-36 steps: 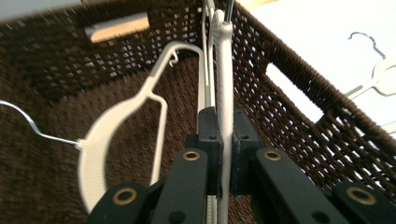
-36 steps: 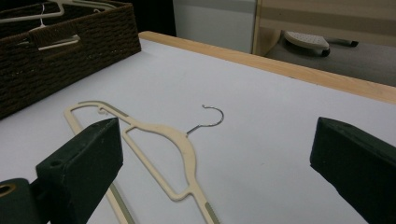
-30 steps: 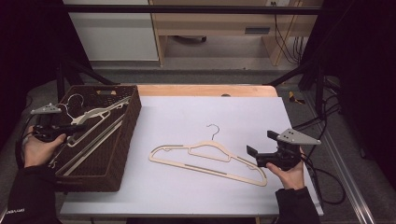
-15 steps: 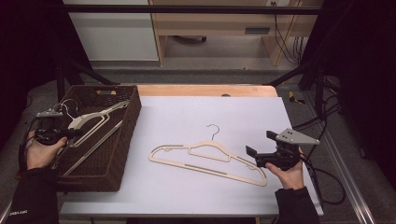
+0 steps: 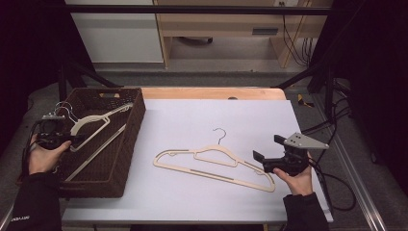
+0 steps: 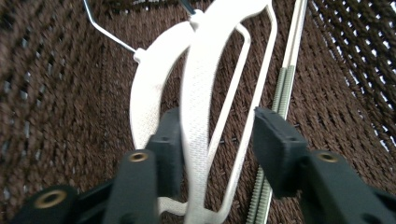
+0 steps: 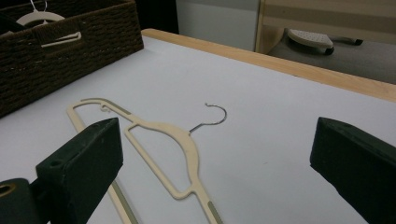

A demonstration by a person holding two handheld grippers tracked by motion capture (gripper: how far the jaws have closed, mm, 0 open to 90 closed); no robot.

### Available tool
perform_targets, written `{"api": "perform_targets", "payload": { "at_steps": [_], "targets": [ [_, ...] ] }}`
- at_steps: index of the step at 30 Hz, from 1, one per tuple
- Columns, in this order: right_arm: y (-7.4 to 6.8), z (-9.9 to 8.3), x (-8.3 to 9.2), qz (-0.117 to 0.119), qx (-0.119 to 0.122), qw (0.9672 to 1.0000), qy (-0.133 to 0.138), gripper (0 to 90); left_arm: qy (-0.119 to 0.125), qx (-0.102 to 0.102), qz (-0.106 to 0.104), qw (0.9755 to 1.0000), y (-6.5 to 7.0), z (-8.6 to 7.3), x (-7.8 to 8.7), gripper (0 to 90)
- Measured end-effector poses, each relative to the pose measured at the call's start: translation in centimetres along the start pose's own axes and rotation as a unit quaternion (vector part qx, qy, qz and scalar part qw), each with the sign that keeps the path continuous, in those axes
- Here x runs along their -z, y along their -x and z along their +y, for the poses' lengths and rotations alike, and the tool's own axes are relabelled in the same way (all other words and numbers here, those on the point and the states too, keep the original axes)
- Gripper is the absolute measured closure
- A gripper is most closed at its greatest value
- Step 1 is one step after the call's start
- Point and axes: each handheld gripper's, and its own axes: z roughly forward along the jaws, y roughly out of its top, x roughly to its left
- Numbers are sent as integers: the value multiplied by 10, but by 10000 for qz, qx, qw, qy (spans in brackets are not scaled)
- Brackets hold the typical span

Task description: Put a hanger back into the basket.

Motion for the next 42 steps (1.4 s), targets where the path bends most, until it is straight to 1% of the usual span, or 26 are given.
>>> {"api": "perform_targets", "payload": {
  "at_steps": [3, 5, 7, 8, 12, 15, 17, 20, 21, 22, 25, 27, 29, 31, 34, 35, 36, 38, 41, 42],
  "targets": [
    [0, 0, 0, 9, -2, 10000, 1, 29, -70, 31, 55, 10000, 0, 0, -2, 459],
    [0, 0, 0, 10, -1, 10000, 3, 29, -115, 53, 74, 9999, 0, -1, -4, 410],
    [0, 0, 0, 11, 2, 10000, 7, 29, -178, 43, 121, 9998, 0, -1, -6, 370],
    [0, 0, 0, 11, 0, 10000, 7, 29, -170, 55, 158, 9997, 0, -1, -6, 355],
    [0, 0, 1, 7, 7, 10000, 14, 29, -201, 109, 189, 9996, -1, -1, -6, 304],
    [0, 0, 1, 10, 1, 10000, 19, 29, -77, 135, 90, 9998, -1, 1, 0, 294],
    [0, 1, 2, -2, -10, 10000, 41, 29, 54, 170, 18, 9998, -1, 3, 6, 273],
    [1, 1, 4, -2, -12, 10000, 59, 29, 353, 145, -39, 9993, 3, 7, 18, 251],
    [1, 1, 4, -5, -15, 10000, 73, 29, 487, 143, -80, 9987, 4, 8, 22, 247],
    [1, 2, 5, -7, -22, 10000, 86, 29, 647, 158, -168, 9976, 6, 9, 26, 238],
    [1, 2, 5, -11, -21, 9999, 121, 29, 1121, 125, -392, 9928, 16, 12, 39, 210],
    [1, 2, 5, -17, -28, 9999, 129, 29, 1326, 12, -512, 9898, 25, 13, 46, 197],
    [2, 2, 5, -10, -10, 9999, 110, 29, 1551, -108, -651, 9857, 34, 14, 54, 184],
    [1, 1, 5, -3, -24, 10000, 96, 29, 1789, -180, -806, 9804, 44, 14, 61, 171],
    [1, 1, 4, -20, -18, 9999, 99, 31, 2043, -325, -964, 9736, 59, 16, 71, 134],
    [1, 1, 4, -11, -26, 9999, 100, 33, 2143, -393, -1026, 9706, 66, 17, 74, 128],
    [2, 1, 4, 6, -39, 10000, 87, 36, 2192, -430, -1068, 9689, 70, 18, 76, 118],
    [2, 0, 3, 21, -47, 10000, 62, 39, 2334, -521, -1139, 9643, 82, 19, 79, 105],
    [3, -1, 3, 35, -46, 10000, 32, 41, 2492, -635, -1324, 9573, 101, 21, 82, 87],
    [3, -1, 3, 40, -43, 10000, 26, 42, 2551, -663, -1393, 9545, 108, 21, 82, 82]
  ]
}}
